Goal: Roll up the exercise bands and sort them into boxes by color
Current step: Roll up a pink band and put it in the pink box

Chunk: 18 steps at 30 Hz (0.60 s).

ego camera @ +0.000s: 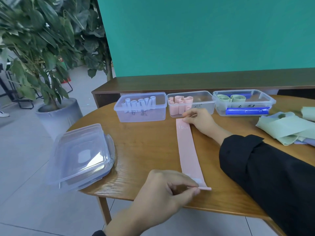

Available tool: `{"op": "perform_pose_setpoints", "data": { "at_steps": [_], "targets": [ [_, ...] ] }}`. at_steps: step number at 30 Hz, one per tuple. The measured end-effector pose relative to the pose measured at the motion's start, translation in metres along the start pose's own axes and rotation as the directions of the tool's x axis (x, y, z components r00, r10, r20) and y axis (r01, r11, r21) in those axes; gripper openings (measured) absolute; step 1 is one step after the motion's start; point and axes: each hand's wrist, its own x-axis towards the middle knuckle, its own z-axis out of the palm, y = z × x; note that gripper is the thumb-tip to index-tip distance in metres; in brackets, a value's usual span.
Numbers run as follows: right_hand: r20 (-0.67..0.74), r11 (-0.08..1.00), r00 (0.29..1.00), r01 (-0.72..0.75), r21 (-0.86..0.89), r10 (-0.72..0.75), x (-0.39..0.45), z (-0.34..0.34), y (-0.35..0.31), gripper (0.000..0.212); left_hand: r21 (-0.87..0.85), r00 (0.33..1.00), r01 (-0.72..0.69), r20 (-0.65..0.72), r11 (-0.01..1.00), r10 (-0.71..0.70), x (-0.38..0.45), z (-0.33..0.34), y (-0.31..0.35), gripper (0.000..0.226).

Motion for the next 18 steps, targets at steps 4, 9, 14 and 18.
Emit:
{"op": "perform_pose_setpoints", "data": {
  "at_steps": [4,9,14,18],
  "targets": [
    [-0.016,0.999,1.0,0.019,-0.045,-0.019,0.009,0.006,0.004,0.014,0.056,1.0,0.012,-0.008,0.998,-0.012,0.002,0.003,-0.004,0.005],
    [0.005,0.993,1.0,0.009,-0.117,-0.008,0.007,0.009,0.008,0.024,0.115,0.999,0.038,0.016,0.993,-0.04,-0.001,0.003,-0.013,0.011],
    [0.036,0.978,0.999,-0.027,-0.206,0.035,-0.023,0.0,0.007,0.037,0.14,0.999,0.042,0.01,0.989,-0.044,-0.003,0.003,-0.011,0.013],
    [0.103,0.95,0.994,0.055,-0.308,-0.024,-0.072,-0.012,0.001,0.04,0.156,0.996,0.082,0.003,0.984,-0.084,-0.003,0.003,-0.007,0.013]
  ]
}}
